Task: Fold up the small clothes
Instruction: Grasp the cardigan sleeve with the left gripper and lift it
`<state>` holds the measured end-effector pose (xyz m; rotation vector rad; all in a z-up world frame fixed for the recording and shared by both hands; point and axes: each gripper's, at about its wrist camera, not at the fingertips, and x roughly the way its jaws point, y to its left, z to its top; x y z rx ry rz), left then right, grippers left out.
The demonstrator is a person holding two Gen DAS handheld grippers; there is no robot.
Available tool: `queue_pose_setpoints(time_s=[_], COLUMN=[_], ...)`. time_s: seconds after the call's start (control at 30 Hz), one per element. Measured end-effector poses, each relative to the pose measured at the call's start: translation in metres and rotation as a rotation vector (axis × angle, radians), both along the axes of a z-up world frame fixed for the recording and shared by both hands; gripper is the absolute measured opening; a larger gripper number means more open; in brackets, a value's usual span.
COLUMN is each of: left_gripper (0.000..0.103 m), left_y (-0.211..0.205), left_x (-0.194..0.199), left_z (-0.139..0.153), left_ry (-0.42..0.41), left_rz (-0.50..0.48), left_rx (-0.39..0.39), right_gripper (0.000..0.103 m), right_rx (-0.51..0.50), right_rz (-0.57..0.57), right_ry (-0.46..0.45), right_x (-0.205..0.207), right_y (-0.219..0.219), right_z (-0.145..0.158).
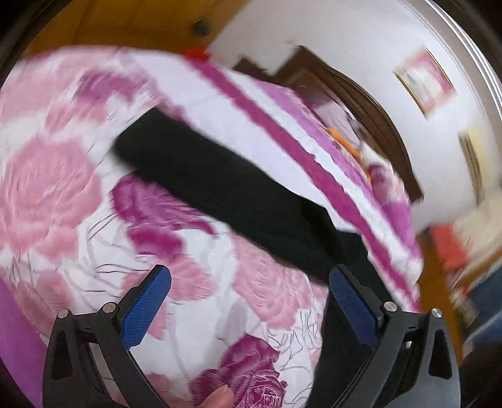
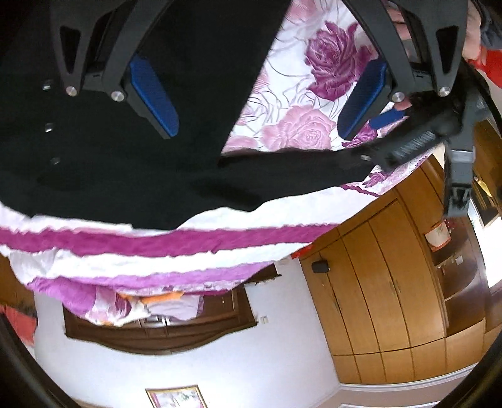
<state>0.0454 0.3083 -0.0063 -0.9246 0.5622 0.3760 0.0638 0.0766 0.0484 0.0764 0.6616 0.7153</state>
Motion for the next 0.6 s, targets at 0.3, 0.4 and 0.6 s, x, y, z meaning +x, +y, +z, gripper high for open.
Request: queue_pose_setpoints(time_s=[0.3, 0.4, 0.6], left_gripper=[0.079, 0.079, 0.079], left_y=[0.059, 0.084, 0.124], left_x=[-0.018, -0.011, 0.007], left_z=[-0.043, -0.044, -0.051], left_ry=[-0.017, -0.076, -0.158], left_rz=[0.171, 0.176, 0.183], left_rx=[-0.191, -0.217, -0.255], right_gripper=[0.103, 0.103, 0.103], right_rx=[0.016, -0.016, -0.102], right_rz=[-0.007, 0.036, -0.023], right_ry=[-0.02, -0.07, -0.157], right_x=[0.003, -0.008, -0.017], right_y=[-0.025, -0.046, -0.097], right_z=[0.023, 0.037, 0.048])
